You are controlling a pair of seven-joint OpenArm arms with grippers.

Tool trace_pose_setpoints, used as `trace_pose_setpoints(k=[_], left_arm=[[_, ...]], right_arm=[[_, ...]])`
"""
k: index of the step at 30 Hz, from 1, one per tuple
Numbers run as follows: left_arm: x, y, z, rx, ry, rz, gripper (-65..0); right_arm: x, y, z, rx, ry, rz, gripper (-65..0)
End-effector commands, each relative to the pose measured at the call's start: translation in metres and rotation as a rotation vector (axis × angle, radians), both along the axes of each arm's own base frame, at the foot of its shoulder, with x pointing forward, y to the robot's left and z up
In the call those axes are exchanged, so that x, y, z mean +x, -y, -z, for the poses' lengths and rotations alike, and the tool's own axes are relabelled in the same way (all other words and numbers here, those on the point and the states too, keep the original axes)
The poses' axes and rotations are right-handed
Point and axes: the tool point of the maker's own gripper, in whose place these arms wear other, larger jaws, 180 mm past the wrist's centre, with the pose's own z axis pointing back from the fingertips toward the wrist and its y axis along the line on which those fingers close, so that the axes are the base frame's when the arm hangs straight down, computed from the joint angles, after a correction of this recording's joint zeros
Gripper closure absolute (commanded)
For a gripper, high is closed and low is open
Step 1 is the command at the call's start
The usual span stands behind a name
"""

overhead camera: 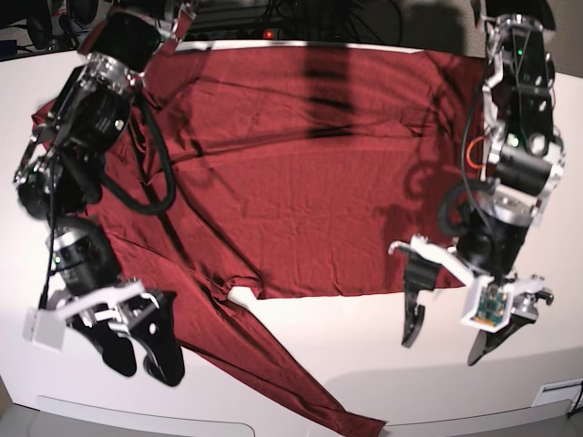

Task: Fold the T-shirt properly
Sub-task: 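Raise both grippers and swing them out past the shirt's hem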

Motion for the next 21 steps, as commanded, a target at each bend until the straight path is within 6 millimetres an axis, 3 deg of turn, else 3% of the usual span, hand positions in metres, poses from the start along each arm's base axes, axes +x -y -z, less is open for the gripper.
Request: trace_pose_setpoints(k=[1,12,21], left_arm=[[0.005,-0.002,-0.016,-0.009,0.056,-0.003,-45.1],[0.063,-0.017,-0.002,0.000,0.002,-0.046,-45.1],[0.105,-0.030,-0.004,0.005,-0.026,-0.079,-45.1]], right_arm=[[0.002,0.000,-0.024,-0.006,0.082,0.004,-47.5],[0.026,0.011,-0.061,-0.132,0.158,0.100,-47.5],[0.077,-0.035,-0.021,-0.248,0.025,-0.006,-47.5]])
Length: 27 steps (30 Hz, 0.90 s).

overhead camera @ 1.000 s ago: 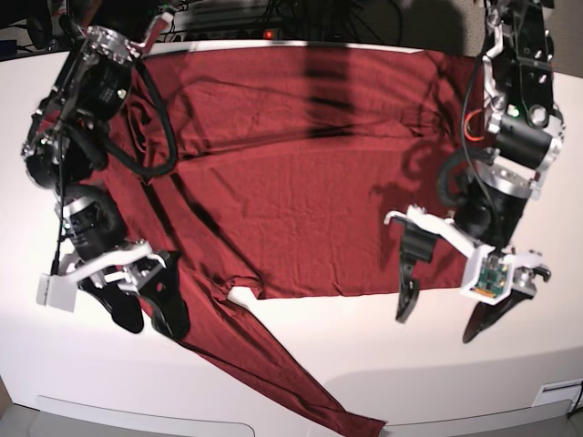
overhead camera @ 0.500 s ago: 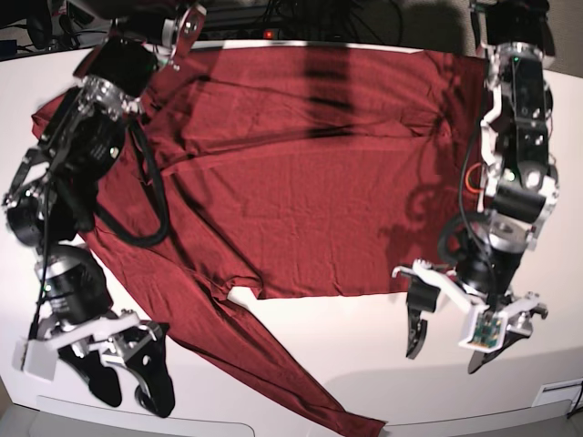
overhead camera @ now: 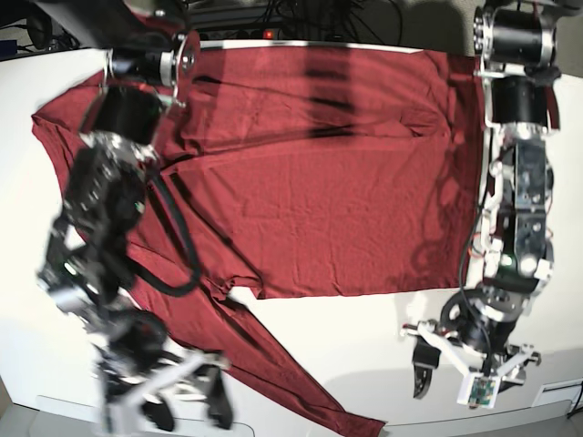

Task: Fold the T-shirt properly
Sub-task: 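Raise both grippers and swing them out past the shirt's hem, then lower both grippers onto the hem corners and pinch the fabric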

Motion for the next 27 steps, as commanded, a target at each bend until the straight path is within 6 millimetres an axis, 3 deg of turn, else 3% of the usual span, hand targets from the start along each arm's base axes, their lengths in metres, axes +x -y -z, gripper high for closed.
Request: trace_pose_setpoints(k=[1,9,15,22,27], left_arm=[[0.008,-0.004,-0.027,0.001,0.075,-0.002,-45.1],[0.033,-0.044,-0.028,0.072,0.044,-0.063,-45.1],[0.056,-0.088,-0.019,0.110,-0.013,-0.134,-45.1],[0.075,-0.135,0.017,0.103,-0.151,-0.220,-45.1],[0.079,-0.157,0.050,0.082,-0.255,-0.266,-45.1]], right_arm=[[0.009,-0.004,-0.022,-0.001,0.064,-0.011,-47.5],[0.059,-0.011,-0.004,-0.051,-0.040,-0.014,-47.5],[0.079,-0.009,0.005,-0.058,-0.087,-0.005,-47.5],[0.088,0.001,0.015,-0.112,-0.127,0.002,-47.5],[0.085,0.004,0.038,-0.225,-0.190,-0.020,-47.5]])
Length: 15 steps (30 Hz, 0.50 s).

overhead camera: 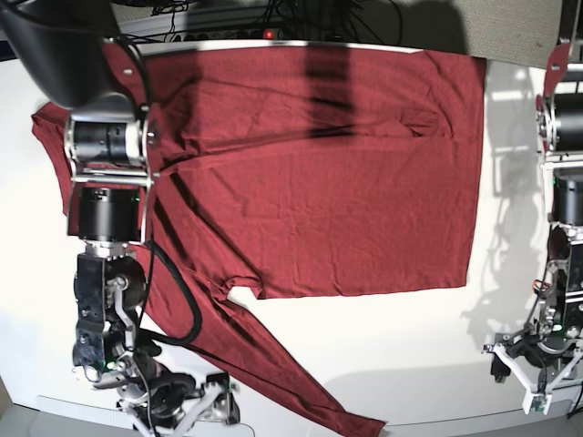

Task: Fold the T-shirt properly
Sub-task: 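Lower both grippers onto the hem corners and pinch the fabric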

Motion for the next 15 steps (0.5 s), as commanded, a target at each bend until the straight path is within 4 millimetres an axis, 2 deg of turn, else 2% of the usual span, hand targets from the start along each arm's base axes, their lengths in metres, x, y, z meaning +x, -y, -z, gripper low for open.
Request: trace_pose_setpoints(k=[1,5,8,11,15], left_arm=[[0.010,-0.009,-0.022,0.000,0.049,-0.017,-45.1],[0.000,-0.023,0.020,-0.022,-0.070,-0.062,-45.1],[-0.014,-0.028,0.052,-0.075,-0.183,-0.100,-45.1],[-0.023,-0.018,0.070,-0.186,-0.254,-0.102,-45.1],[-0.029,0.007,0.078,-0.329,-0.317,-0.038,-45.1]], right_arm=[[0.008,-0.006,-0.028,0.006,0.068,-0.020,-47.5],[0.006,-0.011,-0.023,-0.017,0.046,-0.032,-47.5],[0.005,-0.012,-0.023,-0.011,0.043,-0.036,-47.5],[0.005,-0.012,-0.021,-0.015,0.036,-0.035,-47.5],[0.002,-0.010,-0.014,-0.030,0.002,-0.033,-47.5]])
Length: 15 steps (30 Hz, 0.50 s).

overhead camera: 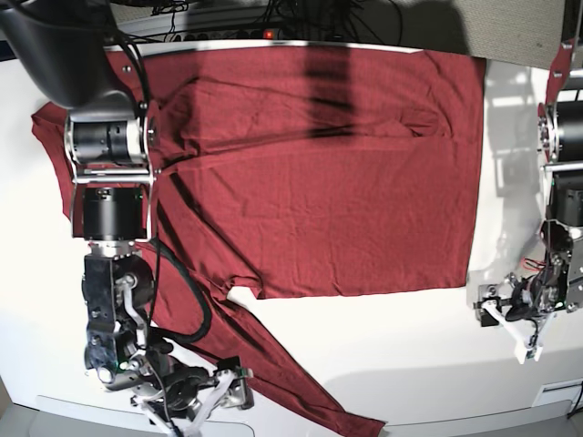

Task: Fold the T-shirt properly
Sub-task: 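Lower both grippers onto the hem corners and pinch the fabric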

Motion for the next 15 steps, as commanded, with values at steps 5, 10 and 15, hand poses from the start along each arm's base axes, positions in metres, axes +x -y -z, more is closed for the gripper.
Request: trace_pose_setpoints(k=[5,10,15], left_arm=[[0.005,0.000,-0.016,-0.015,-0.014,0.021,-45.1],[-0.006,0.011,0.003,-0.039,-0.065,0.032,-45.1],[-0.011,0.031,0.019,-0.106,-0.067,0.074,-45.1]], right_arm=[[0.005,0.001,-0.018,0.007,0.030,-0.001,-47.5],[0.002,-0.006,-0.019,0.054,0.015,-0.022,-47.5],[-0.001,-0.006,-0.015,0.048,-0.013,-0.025,-47.5]])
